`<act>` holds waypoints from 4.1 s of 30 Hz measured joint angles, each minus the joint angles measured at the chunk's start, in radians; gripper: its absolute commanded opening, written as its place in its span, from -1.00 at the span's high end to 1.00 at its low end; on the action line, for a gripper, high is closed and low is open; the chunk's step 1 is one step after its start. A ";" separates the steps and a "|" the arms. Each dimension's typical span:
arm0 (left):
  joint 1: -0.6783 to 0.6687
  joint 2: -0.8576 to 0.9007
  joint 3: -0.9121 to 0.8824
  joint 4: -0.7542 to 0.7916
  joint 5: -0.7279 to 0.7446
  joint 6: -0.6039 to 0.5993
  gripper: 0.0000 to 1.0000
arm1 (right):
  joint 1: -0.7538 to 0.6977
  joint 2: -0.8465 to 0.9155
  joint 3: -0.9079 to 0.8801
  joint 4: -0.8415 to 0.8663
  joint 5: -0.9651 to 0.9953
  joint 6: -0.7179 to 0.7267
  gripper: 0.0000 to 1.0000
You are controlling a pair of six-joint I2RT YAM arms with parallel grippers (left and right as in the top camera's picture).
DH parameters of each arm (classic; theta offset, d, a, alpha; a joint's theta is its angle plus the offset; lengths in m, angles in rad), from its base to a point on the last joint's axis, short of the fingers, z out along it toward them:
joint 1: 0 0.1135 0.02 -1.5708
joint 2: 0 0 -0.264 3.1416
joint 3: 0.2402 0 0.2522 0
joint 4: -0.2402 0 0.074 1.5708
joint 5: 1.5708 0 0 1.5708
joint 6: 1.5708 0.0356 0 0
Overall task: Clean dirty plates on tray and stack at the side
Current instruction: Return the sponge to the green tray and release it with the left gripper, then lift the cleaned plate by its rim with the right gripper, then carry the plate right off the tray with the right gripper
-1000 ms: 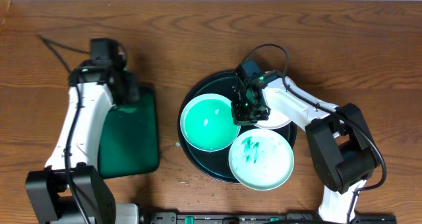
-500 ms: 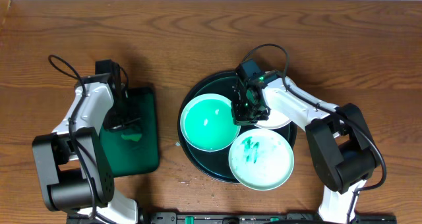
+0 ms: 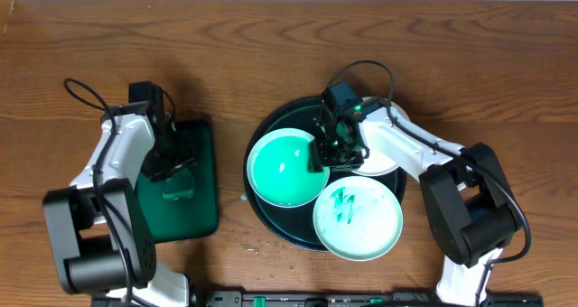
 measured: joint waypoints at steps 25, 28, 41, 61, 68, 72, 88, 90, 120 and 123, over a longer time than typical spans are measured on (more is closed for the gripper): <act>-0.001 -0.309 0.011 -0.015 0.093 -0.004 0.01 | 0.057 -0.020 -0.021 0.095 0.141 -0.041 0.97; -0.001 -0.309 0.011 -0.015 0.102 -0.005 0.00 | 0.067 -0.075 -0.025 0.095 0.174 -0.060 0.97; -0.001 -0.309 0.011 -0.015 0.105 -0.008 -0.01 | 0.072 -0.237 -0.025 0.040 0.340 -0.092 0.97; -0.001 -0.299 0.011 -0.015 0.105 -0.017 0.04 | 0.072 -0.405 -0.024 0.023 0.658 -0.246 0.98; -0.001 -0.269 0.011 -0.015 0.106 -0.016 0.03 | 0.112 -0.451 -0.023 0.027 0.835 -0.393 0.98; -0.001 -0.257 0.011 -0.015 0.106 -0.016 0.03 | 0.182 -0.452 -0.023 0.056 0.966 -0.508 0.98; -0.001 -0.255 0.011 -0.015 0.106 -0.016 0.03 | 0.454 -0.452 -0.022 0.192 1.466 -0.948 0.98; -0.001 -0.255 0.011 -0.015 0.106 -0.016 0.03 | 0.480 -0.452 -0.022 0.212 1.509 -0.991 0.98; -0.001 -0.255 0.011 -0.018 0.106 -0.016 0.03 | 0.513 -0.452 -0.022 0.222 1.584 -1.057 0.98; -0.001 -0.255 0.011 -0.018 0.106 -0.016 0.03 | 0.513 -0.452 -0.022 0.222 1.585 -1.057 0.98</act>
